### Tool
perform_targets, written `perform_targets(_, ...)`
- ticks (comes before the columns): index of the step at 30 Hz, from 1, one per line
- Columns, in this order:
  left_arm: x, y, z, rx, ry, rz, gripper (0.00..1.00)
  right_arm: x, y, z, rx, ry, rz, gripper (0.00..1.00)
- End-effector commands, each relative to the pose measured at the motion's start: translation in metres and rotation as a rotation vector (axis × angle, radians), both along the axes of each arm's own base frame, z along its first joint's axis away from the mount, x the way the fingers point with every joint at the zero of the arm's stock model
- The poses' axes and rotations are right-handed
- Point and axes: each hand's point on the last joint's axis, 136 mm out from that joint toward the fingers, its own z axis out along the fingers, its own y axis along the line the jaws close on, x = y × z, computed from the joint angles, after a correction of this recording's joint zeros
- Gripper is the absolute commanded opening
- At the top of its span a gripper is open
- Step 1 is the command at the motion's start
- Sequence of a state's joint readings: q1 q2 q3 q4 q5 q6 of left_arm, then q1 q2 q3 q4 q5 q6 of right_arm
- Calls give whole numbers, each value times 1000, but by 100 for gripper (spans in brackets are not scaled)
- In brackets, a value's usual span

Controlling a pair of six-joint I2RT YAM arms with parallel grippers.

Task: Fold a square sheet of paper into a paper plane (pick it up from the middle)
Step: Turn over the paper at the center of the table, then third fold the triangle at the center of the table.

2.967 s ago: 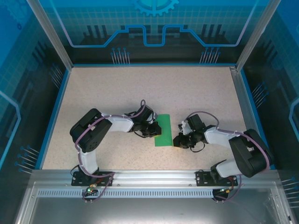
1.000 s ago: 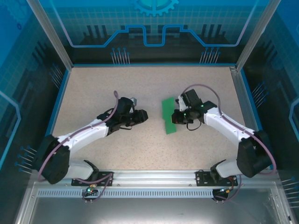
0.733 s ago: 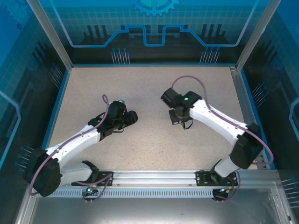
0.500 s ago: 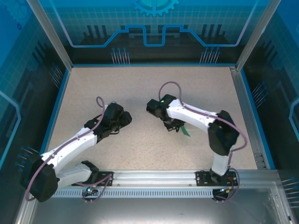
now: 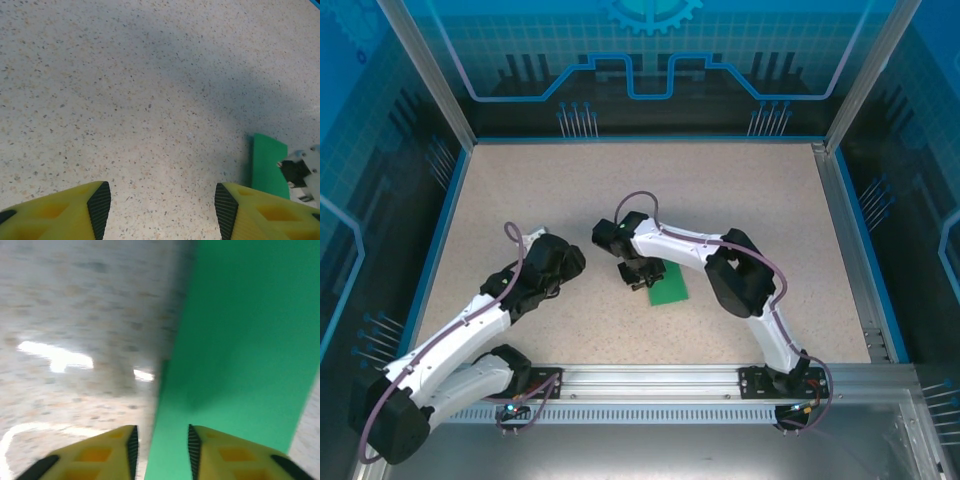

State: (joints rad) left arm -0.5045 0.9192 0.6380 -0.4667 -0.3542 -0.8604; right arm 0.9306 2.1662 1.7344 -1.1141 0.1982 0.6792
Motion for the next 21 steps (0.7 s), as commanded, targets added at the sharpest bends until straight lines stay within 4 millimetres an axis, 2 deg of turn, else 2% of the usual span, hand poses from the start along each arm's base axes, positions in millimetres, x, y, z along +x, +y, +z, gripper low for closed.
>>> perform_targets(1, 1, -16, -2, -42, 6, -94, 62, 1, 34, 32, 292, 6, 12, 42)
perform_targets(3, 5, -34, -3, -92, 16, -159, 62, 5, 28, 41, 407, -2, -10, 48)
perform_targets(6, 9, -72, -9, -199, 53, -305, 61, 16, -3, 48, 488, -44, -59, 47)
perform_targets(10, 17, -127, -21, -315, 135, -476, 51, 23, -45, 41, 622, -27, -126, 46)
perform_targets(11, 17, -142, -25, -326, 158, -523, 49, 23, -55, 34, 643, -17, -147, 45)
perform_targets(14, 24, -177, -35, -310, 210, -605, 40, 30, -74, 28, 714, -4, -180, 44)
perform_targets(17, 34, -195, -53, -282, 269, -617, 30, 33, -83, 23, 754, 9, -199, 43)
perform_targets(21, 43, -199, -75, -249, 337, -586, 27, 31, -85, 15, 783, 25, -212, 42)
